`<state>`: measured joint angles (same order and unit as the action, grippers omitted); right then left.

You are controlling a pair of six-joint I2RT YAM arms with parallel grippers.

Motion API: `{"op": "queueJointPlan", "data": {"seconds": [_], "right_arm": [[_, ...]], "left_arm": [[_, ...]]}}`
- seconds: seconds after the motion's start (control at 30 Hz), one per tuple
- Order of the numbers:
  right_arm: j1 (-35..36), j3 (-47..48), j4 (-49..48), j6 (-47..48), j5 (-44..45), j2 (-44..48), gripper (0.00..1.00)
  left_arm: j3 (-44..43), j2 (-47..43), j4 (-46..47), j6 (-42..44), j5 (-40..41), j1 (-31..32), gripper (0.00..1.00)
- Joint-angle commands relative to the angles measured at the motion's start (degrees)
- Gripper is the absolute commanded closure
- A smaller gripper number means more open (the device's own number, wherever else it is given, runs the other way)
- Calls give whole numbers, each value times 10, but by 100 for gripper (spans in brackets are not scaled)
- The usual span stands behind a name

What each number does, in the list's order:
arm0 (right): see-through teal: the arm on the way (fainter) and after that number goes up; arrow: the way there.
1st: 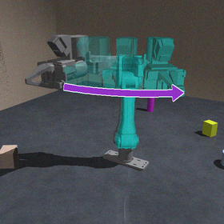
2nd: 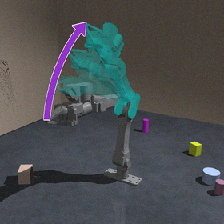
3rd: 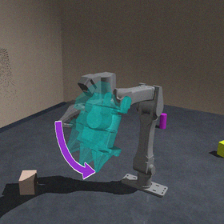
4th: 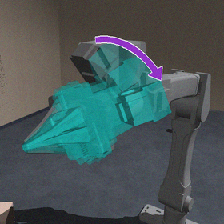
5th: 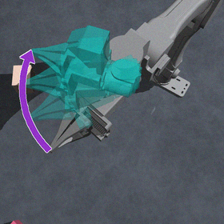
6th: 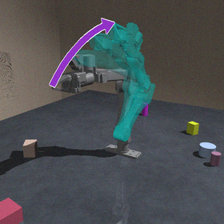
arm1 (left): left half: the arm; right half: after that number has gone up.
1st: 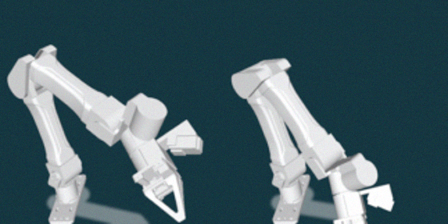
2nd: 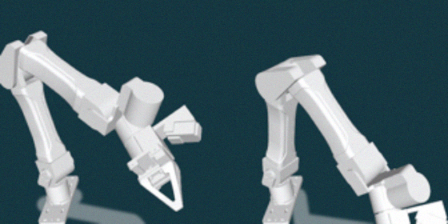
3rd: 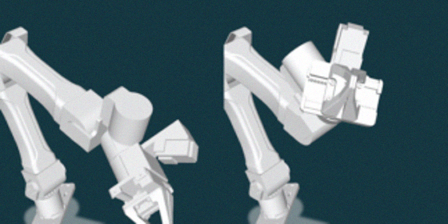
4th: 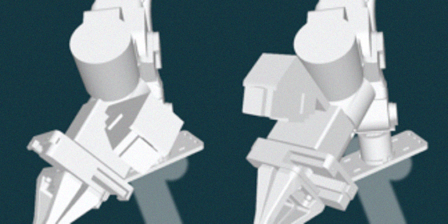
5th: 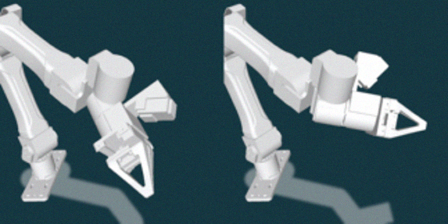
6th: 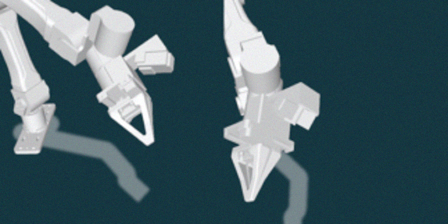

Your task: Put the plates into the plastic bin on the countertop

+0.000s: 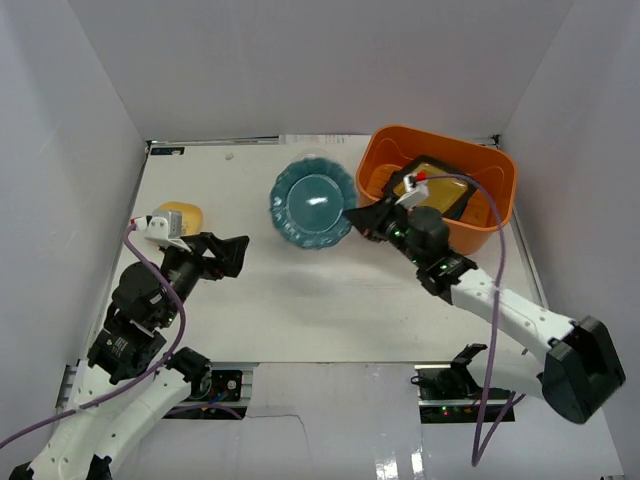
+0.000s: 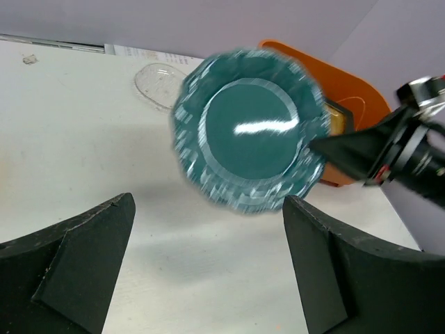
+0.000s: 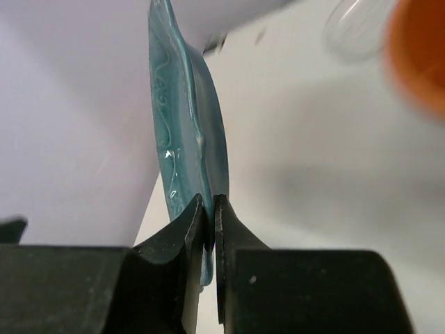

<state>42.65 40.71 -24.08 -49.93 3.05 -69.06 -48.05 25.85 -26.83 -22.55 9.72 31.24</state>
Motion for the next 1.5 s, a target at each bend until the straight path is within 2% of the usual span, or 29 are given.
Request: {"op": "queueJointPlan", "data": {"seconds": [0.0,0.03,0.1,0.13,0.17,0.23,0.37,0.63,0.9,1.0,1.1,1.13,1.23,1.3,1.4,1.43,1.47], "right_arm": [[-106,63,4,45,21,98,92],[-164,73,23,56,17,106,92],[-224,89,65,66,-7,114,92],[-284,105,87,70,-22,111,92],[-315,112,93,71,-37,106,92],[-400,131,103,67,-109,81,92],[-500,145,103,50,-170,42,92],[-579,130,84,27,-237,-31,92],[-596,93,64,20,-248,-77,92],[-597,80,56,15,-254,-81,87],[-598,66,53,11,-259,-85,79],[-598,54,52,11,-258,-84,68],[-598,35,55,18,-246,-73,46],[-598,31,75,37,-229,-61,36],[-598,36,113,75,-208,-39,14],[-598,36,121,85,-204,-32,12],[-598,38,130,92,-200,-15,6]], "left_arm": [[1,-2,16,-13,-19,0,2],[6,1,19,-16,-22,0,2],[16,11,27,-27,-38,1,2],[19,21,30,-29,-49,0,2],[21,21,33,-32,-53,1,2],[23,37,40,-38,-60,0,2],[26,67,50,-43,-70,1,2],[24,156,82,-51,-95,1,2],[18,258,109,-74,-83,1,2],[6,301,113,-107,-59,1,2],[-4,354,138,-141,-46,0,2],[-7,369,149,-146,-47,0,2],[-29,435,184,-171,-36,-1,2],[-44,471,207,-176,-15,-6,2],[-92,548,209,-176,21,-14,6],[-113,584,210,-178,26,-20,8],[-121,601,222,-182,30,-28,8]]}}
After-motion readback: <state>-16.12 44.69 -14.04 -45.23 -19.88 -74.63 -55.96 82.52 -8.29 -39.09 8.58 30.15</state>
